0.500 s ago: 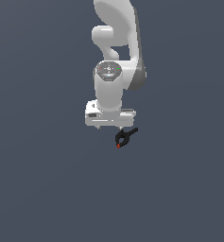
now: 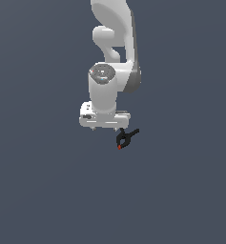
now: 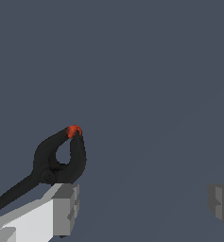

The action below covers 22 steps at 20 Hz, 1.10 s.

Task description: Pick up the object and move it to a goal position.

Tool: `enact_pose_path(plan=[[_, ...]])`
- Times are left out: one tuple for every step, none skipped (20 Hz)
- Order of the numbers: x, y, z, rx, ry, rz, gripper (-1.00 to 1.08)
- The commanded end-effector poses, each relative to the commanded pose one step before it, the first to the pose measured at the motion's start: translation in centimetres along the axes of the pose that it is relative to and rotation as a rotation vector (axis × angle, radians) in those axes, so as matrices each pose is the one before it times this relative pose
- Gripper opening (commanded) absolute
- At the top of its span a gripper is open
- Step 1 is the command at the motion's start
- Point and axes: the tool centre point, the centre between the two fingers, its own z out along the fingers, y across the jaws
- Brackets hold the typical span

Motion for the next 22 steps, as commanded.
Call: enact_pose_path(plan=[[-0.048, 0.639, 0.084, -0.00612, -0.00356, -0.00034, 1.00], [0.004, -0.013, -0.014, 0.00018, 0.00007, -0.00066, 1.00], [0.007, -0.077, -0.003, 0.00053, 0.00036, 0.00025, 1.00], [-0.001, -0.099, 0.007, 0.00088, 0.00064, 0.00129, 1.00], [-0.008, -0.106, 0.037, 0.00062, 0.00055, 0.00245, 1.00], [-0.015, -0.118, 0.063, 0.00049, 0.00053, 0.00351, 1.00], [-0.023, -0.126, 0.084, 0.00047, 0.00058, 0.00473, 1.00], [-0.030, -0.148, 0.105, 0.00049, 0.00066, 0.00576, 1.00], [-0.037, -0.175, 0.122, 0.00062, 0.00079, 0.00680, 1.00], [-0.044, -0.213, 0.137, 0.00083, 0.00096, 0.00774, 1.00], [-0.053, -0.250, 0.152, 0.00104, 0.00113, 0.00868, 1.00], [-0.063, -0.279, 0.168, 0.00121, 0.00126, 0.00968, 1.00], [-0.075, -0.304, 0.185, 0.00131, 0.00135, 0.01067, 1.00], [-0.089, -0.324, 0.204, 0.00138, 0.00143, 0.01173, 1.00], [-0.104, -0.346, 0.221, 0.00149, 0.00151, 0.01278, 1.00], [-0.121, -0.371, 0.238, 0.00163, 0.00160, 0.01381, 1.00], [-0.141, -0.395, 0.254, 0.00177, 0.00169, 0.01487, 1.00], [-0.162, -0.416, 0.271, 0.00188, 0.00176, 0.01591, 1.00], [-0.185, -0.434, 0.288, 0.00200, 0.00182, 0.01701, 1.00], [-0.210, -0.452, 0.304, 0.00213, 0.00188, 0.01809, 1.00], [-0.238, -0.468, 0.320, 0.00225, 0.00193, 0.01917, 1.00], [-0.265, -0.476, 0.332, 0.00235, 0.00196, 0.02010, 1.00]])
